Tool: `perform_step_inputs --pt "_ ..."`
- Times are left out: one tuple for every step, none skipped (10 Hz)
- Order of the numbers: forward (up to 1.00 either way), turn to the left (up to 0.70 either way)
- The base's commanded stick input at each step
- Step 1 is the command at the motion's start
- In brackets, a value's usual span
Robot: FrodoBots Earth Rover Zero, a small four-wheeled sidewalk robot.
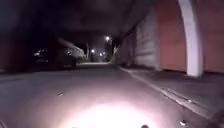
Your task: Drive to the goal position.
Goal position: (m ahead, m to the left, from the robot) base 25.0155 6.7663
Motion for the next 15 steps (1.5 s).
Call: perform_step_inputs --pt "0.70 0.00" --pt "0.70 0.00" --pt "0.70 0.00" --pt "0.70 0.00" --pt "0.70 0.00" --pt "0.70 0.00" --pt "0.70 0.00" --pt "0.70 0.00" --pt "0.70 0.00" --pt "0.70 0.00" --pt "0.70 0.00" --pt "0.70 0.00" --pt "0.70 0.00" --pt "0.70 0.00" --pt "0.70 0.00"
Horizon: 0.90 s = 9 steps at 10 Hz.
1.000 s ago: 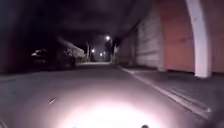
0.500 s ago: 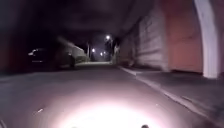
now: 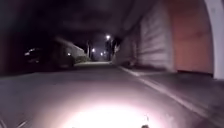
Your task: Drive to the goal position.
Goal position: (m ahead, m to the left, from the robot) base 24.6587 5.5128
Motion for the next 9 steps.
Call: perform_step_inputs --pt "0.70 0.00" --pt "0.70 0.00" --pt "0.70 0.00" --pt "0.70 0.00" --pt "0.70 0.00" --pt "0.70 0.00" --pt "0.70 0.00" --pt "0.70 0.00" --pt "0.70 0.00"
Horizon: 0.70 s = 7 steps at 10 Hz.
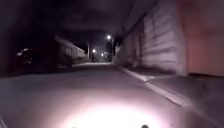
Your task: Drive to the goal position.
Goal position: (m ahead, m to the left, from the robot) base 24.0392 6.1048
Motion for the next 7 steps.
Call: perform_step_inputs --pt "0.70 0.00" --pt "0.70 0.00" --pt "0.70 0.00" --pt "0.70 0.00" --pt "0.70 0.00" --pt "0.70 0.00" --pt "0.70 0.00"
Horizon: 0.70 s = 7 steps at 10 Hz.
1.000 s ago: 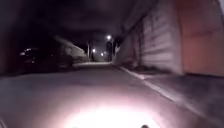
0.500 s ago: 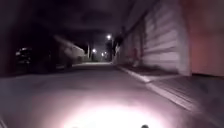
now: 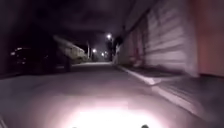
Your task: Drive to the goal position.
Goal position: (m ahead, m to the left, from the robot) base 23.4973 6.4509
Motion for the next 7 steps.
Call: perform_step_inputs --pt "0.70 0.00" --pt "0.70 0.00" --pt "0.70 0.00" --pt "0.70 0.00" --pt "0.70 0.00" --pt "0.70 0.00" --pt "0.70 0.00"
